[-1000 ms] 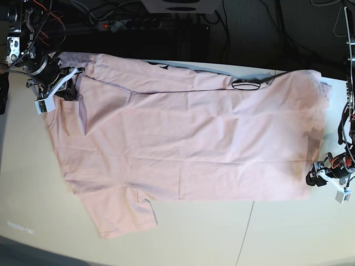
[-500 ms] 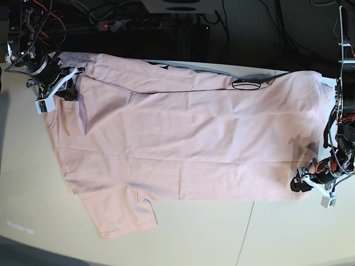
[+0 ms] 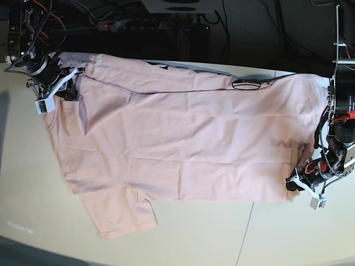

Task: Fold the T-shirt properly
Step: 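Release with the left gripper and move it to the shirt's hem corner, then release with the right gripper and grasp the sleeve near the hem, then lift the hem edge with both grippers and fold it over the shirt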

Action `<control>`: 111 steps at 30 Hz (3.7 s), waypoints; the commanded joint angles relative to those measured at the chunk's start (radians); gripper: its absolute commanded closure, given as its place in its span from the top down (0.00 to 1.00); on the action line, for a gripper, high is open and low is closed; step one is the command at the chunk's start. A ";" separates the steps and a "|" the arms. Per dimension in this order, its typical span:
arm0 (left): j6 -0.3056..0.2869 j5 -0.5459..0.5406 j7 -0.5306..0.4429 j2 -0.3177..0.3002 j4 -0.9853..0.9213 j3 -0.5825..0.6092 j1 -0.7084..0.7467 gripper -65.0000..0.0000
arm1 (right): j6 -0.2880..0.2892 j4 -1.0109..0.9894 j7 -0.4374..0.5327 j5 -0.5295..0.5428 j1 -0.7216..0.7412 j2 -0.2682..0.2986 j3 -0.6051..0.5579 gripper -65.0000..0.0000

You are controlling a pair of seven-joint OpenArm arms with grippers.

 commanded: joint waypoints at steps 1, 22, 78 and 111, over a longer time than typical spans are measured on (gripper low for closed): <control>-0.028 0.019 0.012 -0.004 0.012 -0.001 -0.026 0.00 | 0.049 -0.008 -0.082 -0.023 -0.010 0.010 0.000 0.00; -0.062 0.011 0.058 0.002 0.074 -0.001 -0.026 0.00 | 0.063 0.174 -0.155 0.214 0.095 0.011 0.213 0.00; -0.062 -0.103 0.174 0.027 0.109 -0.001 -0.028 0.00 | 0.116 -1.311 0.172 -0.137 1.136 -0.126 0.111 0.54; -0.062 -0.288 0.296 -0.050 0.109 -0.001 -0.089 0.00 | 0.186 -1.089 0.059 -0.182 1.138 -0.114 -0.224 0.00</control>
